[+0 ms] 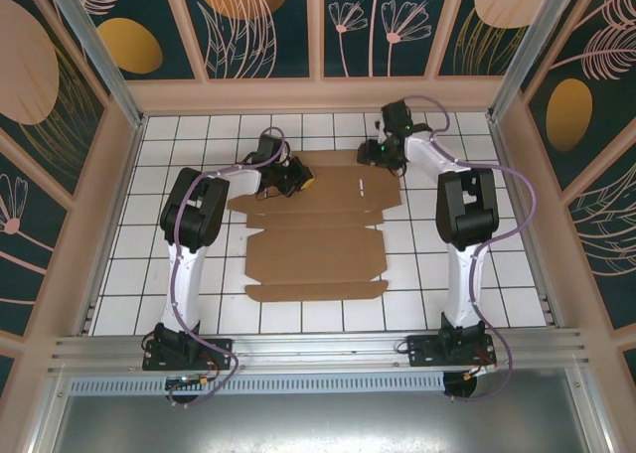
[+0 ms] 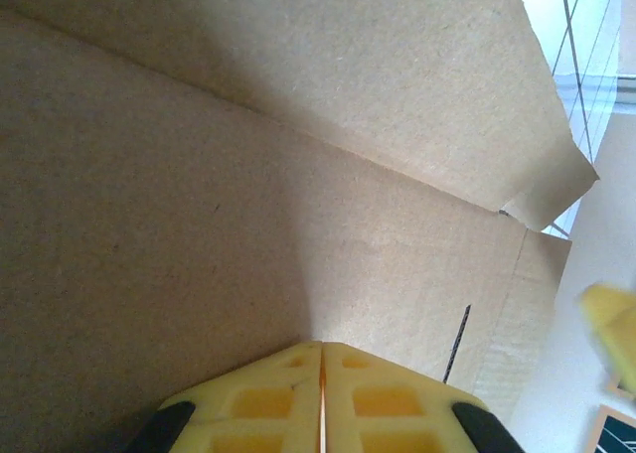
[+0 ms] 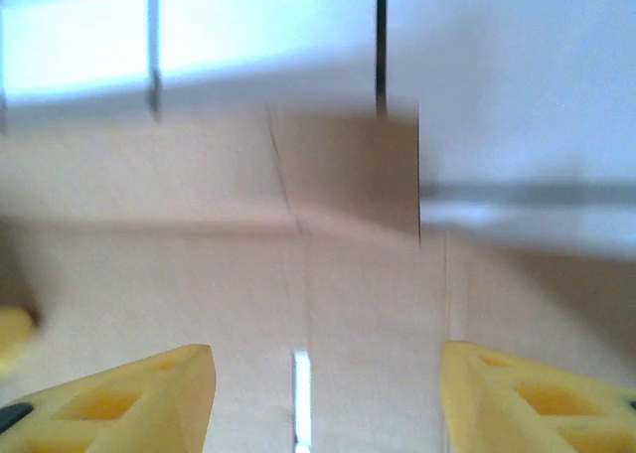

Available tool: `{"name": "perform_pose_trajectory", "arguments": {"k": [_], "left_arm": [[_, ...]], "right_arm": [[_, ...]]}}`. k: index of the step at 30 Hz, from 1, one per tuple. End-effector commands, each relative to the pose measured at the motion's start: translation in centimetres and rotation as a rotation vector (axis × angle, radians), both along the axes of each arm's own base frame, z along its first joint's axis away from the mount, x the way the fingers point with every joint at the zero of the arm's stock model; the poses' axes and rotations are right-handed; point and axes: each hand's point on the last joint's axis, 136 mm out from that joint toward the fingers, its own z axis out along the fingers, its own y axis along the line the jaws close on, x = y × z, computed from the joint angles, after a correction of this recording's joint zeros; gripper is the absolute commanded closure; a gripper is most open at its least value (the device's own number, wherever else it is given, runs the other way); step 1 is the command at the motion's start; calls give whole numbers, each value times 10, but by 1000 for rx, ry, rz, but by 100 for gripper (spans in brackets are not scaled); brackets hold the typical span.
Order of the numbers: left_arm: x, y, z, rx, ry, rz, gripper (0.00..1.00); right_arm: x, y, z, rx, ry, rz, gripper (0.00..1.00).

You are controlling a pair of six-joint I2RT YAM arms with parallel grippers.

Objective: Fold the paper box

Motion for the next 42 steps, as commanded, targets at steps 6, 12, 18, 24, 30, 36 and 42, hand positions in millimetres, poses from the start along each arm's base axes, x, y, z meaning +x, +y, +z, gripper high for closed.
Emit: {"name": "perform_pose_trajectory", "arguments": {"k": [6,12,18,24,30,36,42], "left_arm": [[1,14,-26,41,68,93,92],[3,16,-26,43,68,110,92],[5,14,-24,40,62,106,92],[5,14,-23,47,60,97,92],[6,13,-20,49,53,90,92],[7,13,-19,53,47,81,92],[7,13,-22,62,49,73,92]], "right_arm": [[58,-3,-16,-2,31,-21,33],[56,2,-32,23,65,-11,31],[38,29,-34,137,74,83,33],[32,46,-9,232,18,146,40],[25,60,11,207,-21,180,53],[19,77,10,110,-33,228,53],[27,85,-14,125,13,224,52]]}}
